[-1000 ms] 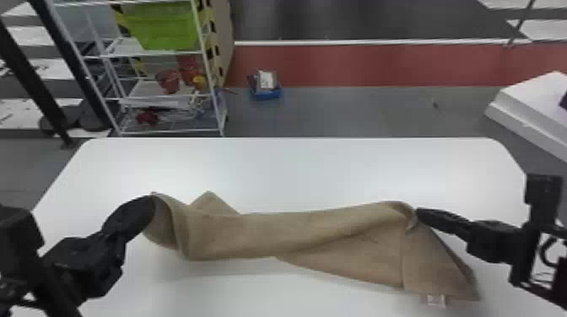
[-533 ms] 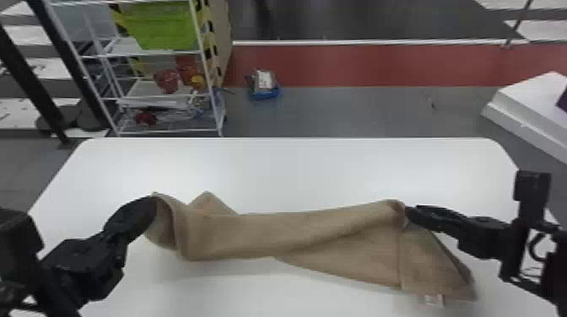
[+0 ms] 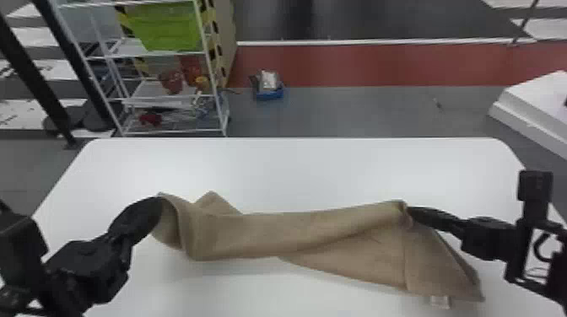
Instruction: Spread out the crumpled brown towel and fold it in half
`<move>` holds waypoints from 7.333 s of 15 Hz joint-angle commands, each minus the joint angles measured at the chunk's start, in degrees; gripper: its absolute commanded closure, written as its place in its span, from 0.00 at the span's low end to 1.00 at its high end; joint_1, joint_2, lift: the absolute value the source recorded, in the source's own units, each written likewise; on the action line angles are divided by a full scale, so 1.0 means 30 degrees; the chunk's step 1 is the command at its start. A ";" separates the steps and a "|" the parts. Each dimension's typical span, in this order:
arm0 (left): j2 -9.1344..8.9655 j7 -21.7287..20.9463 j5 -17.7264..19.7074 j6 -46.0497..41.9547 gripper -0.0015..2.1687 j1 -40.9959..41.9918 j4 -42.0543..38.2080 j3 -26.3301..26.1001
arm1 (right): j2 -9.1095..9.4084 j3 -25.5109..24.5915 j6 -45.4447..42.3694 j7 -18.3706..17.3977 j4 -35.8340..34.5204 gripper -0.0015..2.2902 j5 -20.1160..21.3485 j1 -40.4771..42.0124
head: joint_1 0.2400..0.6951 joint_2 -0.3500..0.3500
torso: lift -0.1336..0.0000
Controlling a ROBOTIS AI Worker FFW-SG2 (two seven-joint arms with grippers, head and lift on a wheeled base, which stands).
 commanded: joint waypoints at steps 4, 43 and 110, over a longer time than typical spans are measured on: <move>-0.0112 0.0119 0.0000 -0.0351 0.62 0.0485 -0.0527 -0.0172 | 0.0120 -0.1402 -0.0807 0.0126 -0.2133 0.85 -0.2629 0.1649 | 1.00 0.57 | 0.07; -0.1187 0.0061 -0.2871 -0.1347 0.62 0.2009 0.0528 0.1967 | -0.2311 -0.7701 -0.2623 0.8212 0.0826 0.04 -0.3273 0.2264 | 1.00 0.32 | 0.07; 0.1412 -0.5652 -0.8408 0.3165 0.58 -1.2405 1.3829 -0.4332 | -0.1608 -0.8990 -1.1002 0.5897 0.3609 0.05 -0.4738 0.2733 | 1.00 0.15 | 0.07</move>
